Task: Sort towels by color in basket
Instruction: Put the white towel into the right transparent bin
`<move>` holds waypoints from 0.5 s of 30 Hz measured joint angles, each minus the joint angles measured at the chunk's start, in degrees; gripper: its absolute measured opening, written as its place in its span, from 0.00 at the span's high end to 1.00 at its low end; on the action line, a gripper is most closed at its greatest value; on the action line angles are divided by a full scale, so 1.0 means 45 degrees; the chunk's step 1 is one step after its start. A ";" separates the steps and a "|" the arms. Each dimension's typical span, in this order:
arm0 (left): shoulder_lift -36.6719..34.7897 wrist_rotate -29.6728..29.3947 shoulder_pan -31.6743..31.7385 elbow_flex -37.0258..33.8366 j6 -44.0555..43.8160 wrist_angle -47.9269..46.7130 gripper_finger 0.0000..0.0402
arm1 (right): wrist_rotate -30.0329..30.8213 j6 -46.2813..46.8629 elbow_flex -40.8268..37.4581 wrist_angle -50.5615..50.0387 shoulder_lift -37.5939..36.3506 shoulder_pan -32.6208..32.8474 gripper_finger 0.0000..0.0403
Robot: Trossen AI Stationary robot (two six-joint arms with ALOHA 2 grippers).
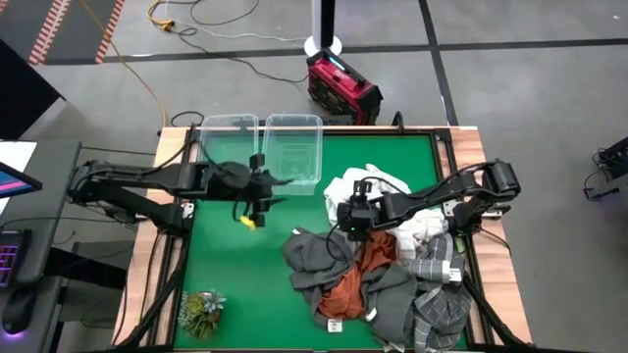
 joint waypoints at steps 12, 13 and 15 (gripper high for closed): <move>-0.2443 -0.2096 -0.1318 -0.3329 0.1215 0.6123 0.59 | -0.0035 -0.0709 0.1906 0.0404 -0.2164 0.0763 0.94; -0.2693 -0.2096 -0.1320 -0.3401 0.1194 0.6384 0.59 | -0.0143 -0.0906 0.2134 0.0726 -0.2392 0.0814 0.94; -0.3230 -0.2086 -0.1339 -0.3582 0.1193 0.6995 0.59 | -0.0674 -0.1495 0.2463 0.1597 -0.2769 0.0881 0.94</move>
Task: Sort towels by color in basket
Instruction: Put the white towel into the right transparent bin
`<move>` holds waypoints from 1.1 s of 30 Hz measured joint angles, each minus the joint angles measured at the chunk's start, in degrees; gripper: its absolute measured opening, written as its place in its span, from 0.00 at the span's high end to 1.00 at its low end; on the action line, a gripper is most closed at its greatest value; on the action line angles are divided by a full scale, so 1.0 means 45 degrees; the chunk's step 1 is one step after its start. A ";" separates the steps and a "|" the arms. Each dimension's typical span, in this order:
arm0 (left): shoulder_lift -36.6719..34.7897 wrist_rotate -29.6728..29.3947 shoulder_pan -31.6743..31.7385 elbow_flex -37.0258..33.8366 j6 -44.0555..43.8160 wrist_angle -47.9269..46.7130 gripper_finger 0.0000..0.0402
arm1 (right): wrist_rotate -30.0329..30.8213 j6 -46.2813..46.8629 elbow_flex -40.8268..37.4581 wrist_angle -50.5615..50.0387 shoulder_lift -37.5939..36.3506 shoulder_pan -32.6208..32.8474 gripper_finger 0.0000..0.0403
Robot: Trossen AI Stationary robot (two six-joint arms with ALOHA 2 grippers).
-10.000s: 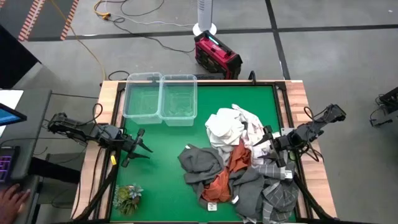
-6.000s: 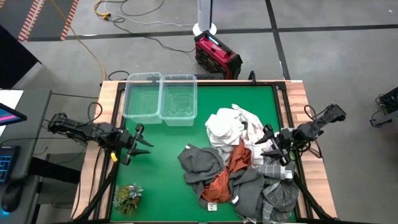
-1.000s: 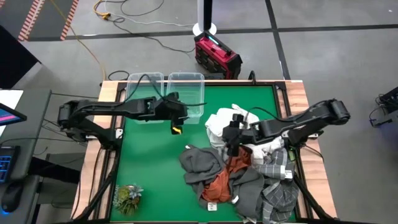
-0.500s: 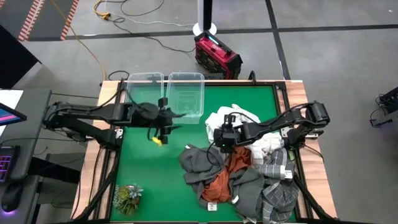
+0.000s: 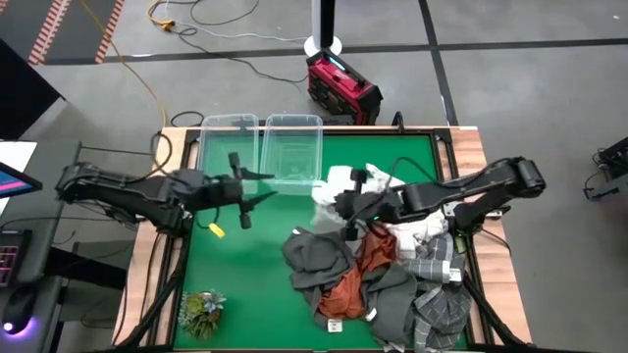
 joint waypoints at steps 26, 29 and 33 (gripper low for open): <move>-0.3614 0.0072 -0.0048 -0.2291 -0.0201 0.1269 0.59 | -0.4949 -0.3082 0.5666 0.6557 0.4147 -0.5997 0.93; -0.3924 0.0054 -0.0048 -0.2286 -0.0238 0.0896 0.59 | -0.4956 -0.3107 0.5926 0.5364 0.4534 -0.6409 0.92; -0.4611 0.0013 -0.0048 -0.2286 -0.0472 0.0217 0.59 | -0.4949 -0.2821 0.5926 0.3918 0.4618 -0.6783 0.92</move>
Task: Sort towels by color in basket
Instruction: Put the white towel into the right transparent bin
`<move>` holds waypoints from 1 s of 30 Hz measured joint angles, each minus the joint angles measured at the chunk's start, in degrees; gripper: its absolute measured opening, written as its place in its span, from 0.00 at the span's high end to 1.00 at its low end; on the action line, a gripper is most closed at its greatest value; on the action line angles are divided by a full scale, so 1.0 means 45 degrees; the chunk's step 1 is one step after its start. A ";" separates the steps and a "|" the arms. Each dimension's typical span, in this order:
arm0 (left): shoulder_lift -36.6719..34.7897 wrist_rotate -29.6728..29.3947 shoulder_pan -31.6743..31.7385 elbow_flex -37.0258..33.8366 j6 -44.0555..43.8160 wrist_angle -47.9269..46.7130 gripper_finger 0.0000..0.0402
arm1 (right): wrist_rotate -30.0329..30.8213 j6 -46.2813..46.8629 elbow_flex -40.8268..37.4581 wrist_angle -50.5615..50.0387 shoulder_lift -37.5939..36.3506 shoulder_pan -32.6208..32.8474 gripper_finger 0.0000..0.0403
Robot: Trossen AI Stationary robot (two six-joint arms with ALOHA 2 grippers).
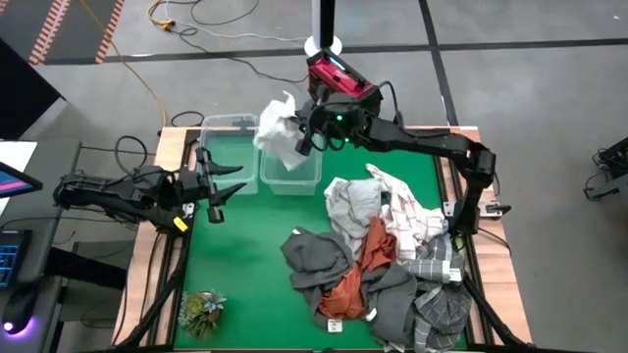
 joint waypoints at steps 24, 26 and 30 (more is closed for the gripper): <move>-0.0746 -0.0019 -0.0015 0.0010 -0.1151 -0.1131 0.59 | -0.1907 0.2689 0.0010 -0.4926 0.0048 -0.0459 0.90; -0.0746 -0.0019 -0.0015 0.0010 -0.1156 -0.1138 0.59 | -0.1917 0.2720 0.0008 -0.5395 0.0048 -0.0500 0.88; -0.0688 -0.0019 -0.0015 0.0010 -0.1125 -0.1126 0.59 | -0.1925 0.2674 0.0006 -0.5229 0.0009 -0.0270 0.78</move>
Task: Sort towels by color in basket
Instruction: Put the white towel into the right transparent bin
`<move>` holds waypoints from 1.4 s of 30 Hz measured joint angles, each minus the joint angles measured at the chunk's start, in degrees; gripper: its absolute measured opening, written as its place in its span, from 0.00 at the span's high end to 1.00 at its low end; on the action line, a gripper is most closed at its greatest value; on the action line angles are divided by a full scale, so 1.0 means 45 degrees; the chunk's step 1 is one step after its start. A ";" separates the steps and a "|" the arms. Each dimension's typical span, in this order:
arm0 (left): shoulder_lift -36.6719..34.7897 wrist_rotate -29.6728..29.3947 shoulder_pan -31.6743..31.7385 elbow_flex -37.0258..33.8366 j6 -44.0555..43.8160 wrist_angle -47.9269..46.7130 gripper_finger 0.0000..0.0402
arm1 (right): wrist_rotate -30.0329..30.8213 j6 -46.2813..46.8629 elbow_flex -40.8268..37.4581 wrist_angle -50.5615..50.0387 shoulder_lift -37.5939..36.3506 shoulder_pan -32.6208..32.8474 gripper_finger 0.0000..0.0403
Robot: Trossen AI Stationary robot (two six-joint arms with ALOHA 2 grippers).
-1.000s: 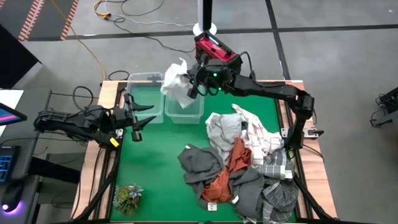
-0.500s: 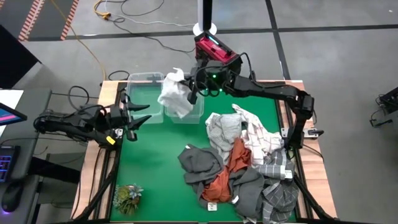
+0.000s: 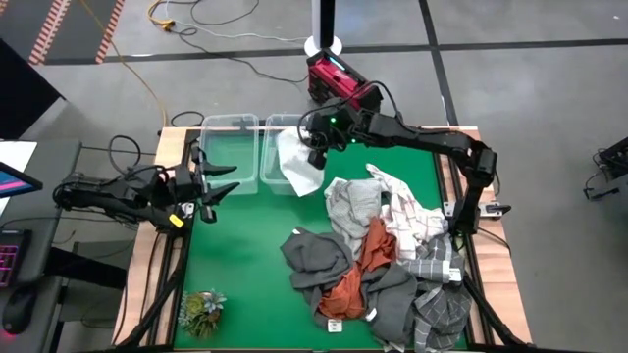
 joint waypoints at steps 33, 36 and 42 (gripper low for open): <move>0.1107 -0.0008 -0.0335 0.0010 -0.0142 -0.0004 0.59 | 0.2034 0.4128 -0.3608 -0.9136 -0.2789 0.2081 0.34; 0.1107 -0.0010 -0.0335 0.0010 -0.0338 -0.0041 0.59 | 0.2030 0.5562 -0.4574 -0.9434 -0.3946 0.2388 0.34; 0.1178 -0.0010 -0.0335 0.0010 -0.0672 -0.0075 0.59 | 0.2031 0.8353 -0.6515 -1.0291 -0.5294 0.3018 0.34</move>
